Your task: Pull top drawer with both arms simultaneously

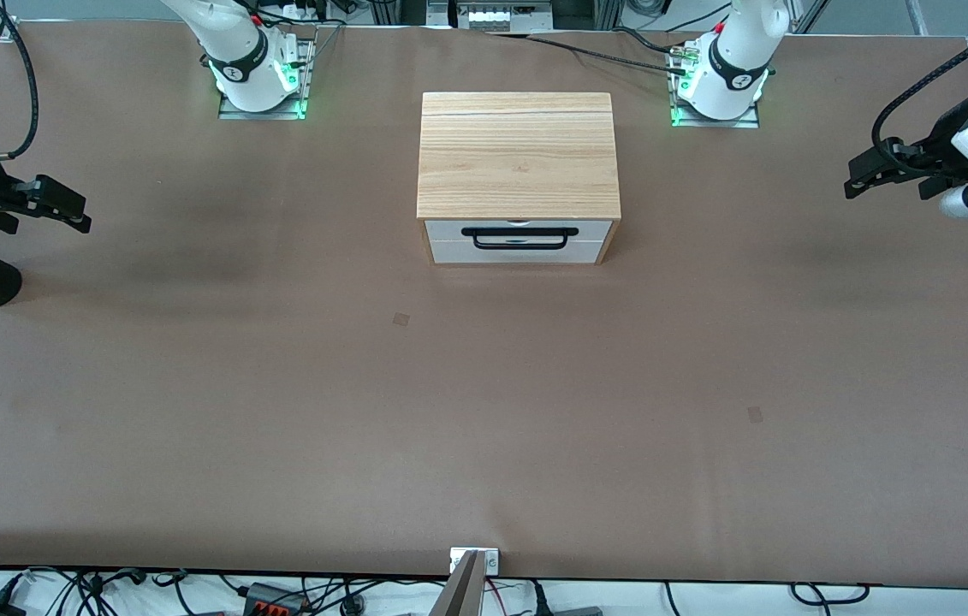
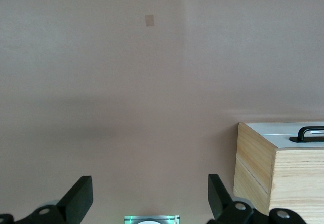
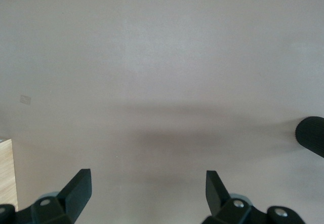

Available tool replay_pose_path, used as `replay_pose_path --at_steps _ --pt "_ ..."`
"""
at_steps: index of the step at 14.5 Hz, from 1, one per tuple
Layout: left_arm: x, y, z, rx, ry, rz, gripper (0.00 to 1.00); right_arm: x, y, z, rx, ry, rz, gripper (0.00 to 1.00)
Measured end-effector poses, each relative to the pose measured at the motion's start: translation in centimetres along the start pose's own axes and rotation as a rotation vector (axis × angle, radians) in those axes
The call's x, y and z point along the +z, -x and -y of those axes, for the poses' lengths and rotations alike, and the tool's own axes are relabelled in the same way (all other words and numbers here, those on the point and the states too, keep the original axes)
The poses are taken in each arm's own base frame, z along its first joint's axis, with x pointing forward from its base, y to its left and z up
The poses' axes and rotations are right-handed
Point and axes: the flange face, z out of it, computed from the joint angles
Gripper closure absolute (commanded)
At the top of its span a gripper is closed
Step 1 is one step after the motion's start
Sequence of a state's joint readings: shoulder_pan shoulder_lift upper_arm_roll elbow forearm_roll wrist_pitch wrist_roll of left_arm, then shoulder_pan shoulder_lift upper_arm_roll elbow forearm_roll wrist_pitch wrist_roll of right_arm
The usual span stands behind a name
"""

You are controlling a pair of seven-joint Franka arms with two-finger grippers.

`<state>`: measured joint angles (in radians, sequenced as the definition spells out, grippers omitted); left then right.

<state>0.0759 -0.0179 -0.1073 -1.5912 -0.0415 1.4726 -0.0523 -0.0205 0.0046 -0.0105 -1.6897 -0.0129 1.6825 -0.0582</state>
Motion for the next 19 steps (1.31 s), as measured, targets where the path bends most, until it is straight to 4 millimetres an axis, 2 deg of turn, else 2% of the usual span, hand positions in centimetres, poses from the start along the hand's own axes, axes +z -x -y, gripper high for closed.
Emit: replay_pose_path --at_steps 5,7,10,12,14,15,19 --pt "0.5 -0.2 0.0 0.0 0.0 0.018 0.0 0.1 0.0 0.0 0.0 0.0 0.001 0.0" --pt "0.9 -0.5 -0.2 0.005 0.001 0.026 0.0 0.7 -0.2 0.0 0.0 -0.001 0.014 0.0" --pt "1.8 -0.8 -0.9 0.016 0.009 0.056 0.0 3.4 -1.3 0.1 -0.004 -0.003 0.059 0.0" --pt "3.2 -1.7 -1.5 0.014 0.117 0.093 0.0 6.2 -2.9 1.0 -0.019 -0.006 0.067 0.0" --pt "5.3 -3.1 -1.4 0.001 0.283 0.143 0.0 9.6 -4.7 3.8 -0.066 -0.007 0.074 0.0" --pt "6.5 -4.0 -1.4 0.018 0.359 0.165 0.0 11.4 -5.3 5.9 -0.099 -0.007 0.088 0.0" --pt "13.5 -7.8 -2.6 0.136 0.667 0.249 0.0 16.9 -6.5 14.3 -0.226 -0.009 0.103 0.0"
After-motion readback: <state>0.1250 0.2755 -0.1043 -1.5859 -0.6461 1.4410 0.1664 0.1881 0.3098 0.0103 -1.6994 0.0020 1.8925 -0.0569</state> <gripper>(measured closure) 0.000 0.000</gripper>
